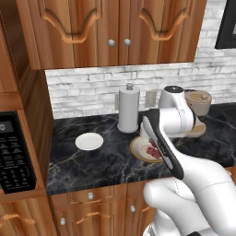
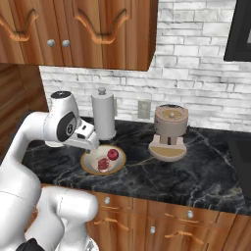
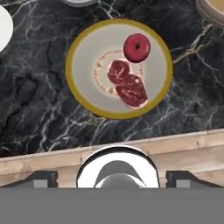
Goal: Remove the apple from the bowl and place it on the small plate. Then place the bowl with only the steak in the microwave, close the door, and press the start button to microwave the steak.
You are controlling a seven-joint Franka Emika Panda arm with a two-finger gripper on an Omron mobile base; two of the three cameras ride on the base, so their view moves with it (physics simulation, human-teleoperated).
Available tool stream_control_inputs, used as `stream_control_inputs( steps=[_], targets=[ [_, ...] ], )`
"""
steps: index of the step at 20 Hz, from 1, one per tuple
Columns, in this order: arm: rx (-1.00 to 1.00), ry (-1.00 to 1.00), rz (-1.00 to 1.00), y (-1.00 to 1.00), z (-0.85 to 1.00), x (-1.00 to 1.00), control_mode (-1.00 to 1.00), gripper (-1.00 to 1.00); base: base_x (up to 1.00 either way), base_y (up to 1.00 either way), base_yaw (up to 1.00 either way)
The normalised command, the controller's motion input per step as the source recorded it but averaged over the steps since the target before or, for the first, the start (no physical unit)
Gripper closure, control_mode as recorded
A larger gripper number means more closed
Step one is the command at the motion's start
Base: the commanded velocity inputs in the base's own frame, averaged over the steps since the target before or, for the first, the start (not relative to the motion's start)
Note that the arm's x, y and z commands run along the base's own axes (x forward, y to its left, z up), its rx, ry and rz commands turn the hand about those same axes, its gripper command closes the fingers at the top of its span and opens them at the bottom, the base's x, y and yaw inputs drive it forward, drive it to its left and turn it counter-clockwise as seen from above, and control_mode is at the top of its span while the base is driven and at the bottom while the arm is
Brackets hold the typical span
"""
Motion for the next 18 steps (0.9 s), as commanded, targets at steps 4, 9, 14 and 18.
stream_control_inputs(
  steps=[4,9,14,18],
  targets=[
    [0.0,0.11,-0.06,-0.18,-0.34,0.1,-1.0,-1.0,0.0,0.0,0.0],
    [0.0,0.11,-0.1,-0.15,-0.3,0.33,-1.0,-1.0,0.0,0.0,0.0],
    [0.0,0.09,-0.04,-0.16,-0.28,0.32,-1.0,-1.0,0.0,0.0,0.0],
    [0.0,0.0,0.0,-0.34,-0.27,0.41,-1.0,-1.0,0.0,0.0,0.0]
  ],
)
